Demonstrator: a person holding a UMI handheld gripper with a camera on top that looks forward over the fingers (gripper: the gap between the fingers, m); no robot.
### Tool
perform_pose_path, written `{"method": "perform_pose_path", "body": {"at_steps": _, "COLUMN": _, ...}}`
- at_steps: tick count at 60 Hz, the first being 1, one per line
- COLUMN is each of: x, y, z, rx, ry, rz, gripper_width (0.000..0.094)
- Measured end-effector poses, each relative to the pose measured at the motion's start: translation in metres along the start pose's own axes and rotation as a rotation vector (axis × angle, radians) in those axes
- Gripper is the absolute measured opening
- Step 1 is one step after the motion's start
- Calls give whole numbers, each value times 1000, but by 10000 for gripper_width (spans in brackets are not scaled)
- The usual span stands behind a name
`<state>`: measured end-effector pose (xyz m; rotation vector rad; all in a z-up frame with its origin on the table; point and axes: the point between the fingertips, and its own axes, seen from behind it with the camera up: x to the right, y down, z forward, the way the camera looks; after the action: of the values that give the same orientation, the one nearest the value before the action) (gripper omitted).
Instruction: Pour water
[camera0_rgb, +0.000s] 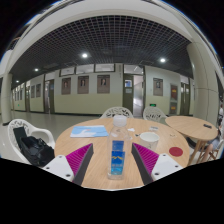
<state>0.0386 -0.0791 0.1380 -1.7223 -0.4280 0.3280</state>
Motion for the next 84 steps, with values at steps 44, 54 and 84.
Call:
{"method": "perform_pose_path", "body": {"at_steps": 44, "x": 0, "y": -22, "z": 119, "rx": 72, "ry": -118, "rz": 500, "gripper_width": 316}}
{"method": "perform_pose_path", "body": {"at_steps": 54, "x": 30, "y": -73, "z": 147, "rx": 151, "ry": -232, "rz": 1044, "gripper_width": 316}}
{"method": "perform_pose_path", "body": {"at_steps": 84, "x": 52, "y": -48, "z": 182, "rx": 50, "ry": -312, "rz": 1894, "gripper_width": 315}}
